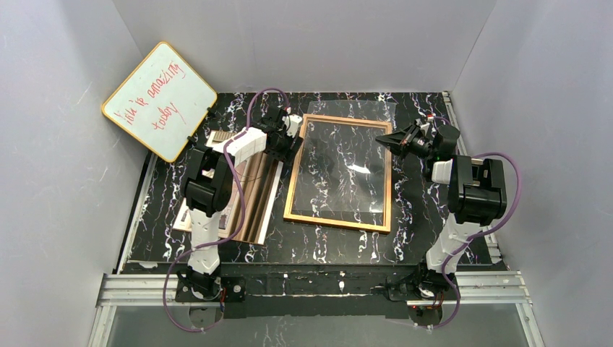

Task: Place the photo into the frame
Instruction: Place the photo frame item in the photo frame.

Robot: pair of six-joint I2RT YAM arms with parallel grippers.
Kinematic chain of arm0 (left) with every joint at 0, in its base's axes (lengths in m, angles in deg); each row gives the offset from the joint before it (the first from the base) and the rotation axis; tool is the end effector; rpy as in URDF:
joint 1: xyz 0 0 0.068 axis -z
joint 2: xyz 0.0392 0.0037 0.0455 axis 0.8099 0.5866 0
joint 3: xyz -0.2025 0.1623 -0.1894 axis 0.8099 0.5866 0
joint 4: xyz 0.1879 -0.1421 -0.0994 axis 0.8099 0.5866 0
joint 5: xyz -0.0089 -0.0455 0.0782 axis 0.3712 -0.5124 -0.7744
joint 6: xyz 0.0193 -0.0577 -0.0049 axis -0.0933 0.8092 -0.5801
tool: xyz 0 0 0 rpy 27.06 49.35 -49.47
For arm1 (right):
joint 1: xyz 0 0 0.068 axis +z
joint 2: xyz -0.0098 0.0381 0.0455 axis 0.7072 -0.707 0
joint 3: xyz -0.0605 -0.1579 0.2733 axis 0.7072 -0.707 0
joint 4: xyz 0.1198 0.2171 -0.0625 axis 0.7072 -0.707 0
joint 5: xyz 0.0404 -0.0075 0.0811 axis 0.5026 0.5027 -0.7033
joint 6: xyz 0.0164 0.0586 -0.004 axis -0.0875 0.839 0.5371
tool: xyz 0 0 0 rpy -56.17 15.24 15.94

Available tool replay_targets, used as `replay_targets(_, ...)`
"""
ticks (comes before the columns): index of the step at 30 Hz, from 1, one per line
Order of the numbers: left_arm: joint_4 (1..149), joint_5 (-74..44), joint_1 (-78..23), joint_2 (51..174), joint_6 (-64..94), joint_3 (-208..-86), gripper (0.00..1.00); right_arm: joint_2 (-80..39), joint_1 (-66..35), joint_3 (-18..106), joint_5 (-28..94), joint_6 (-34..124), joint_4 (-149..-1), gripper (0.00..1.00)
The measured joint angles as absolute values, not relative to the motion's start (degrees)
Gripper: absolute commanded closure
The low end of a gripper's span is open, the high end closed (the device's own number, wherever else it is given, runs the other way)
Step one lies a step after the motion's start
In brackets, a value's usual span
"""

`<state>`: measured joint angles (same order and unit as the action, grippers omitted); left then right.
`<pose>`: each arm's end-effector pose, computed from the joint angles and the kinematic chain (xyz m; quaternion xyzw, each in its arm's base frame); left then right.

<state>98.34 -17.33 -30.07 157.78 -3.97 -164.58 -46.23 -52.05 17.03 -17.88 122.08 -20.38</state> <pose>0.4443 -0.2033 0.2170 0.2714 0.9053 -0.0976 0.3118 0.3872 -0.0087 0.2360 0.2201 0.6863 0.6499 0.2415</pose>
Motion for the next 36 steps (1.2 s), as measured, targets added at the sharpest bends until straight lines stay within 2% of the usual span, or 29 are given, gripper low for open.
replay_targets(36, 98.14, -17.33, -30.07, 157.76, -4.00, -164.47, 0.35, -45.25, -52.05, 14.34, -18.65, 120.29, -20.66, 0.99)
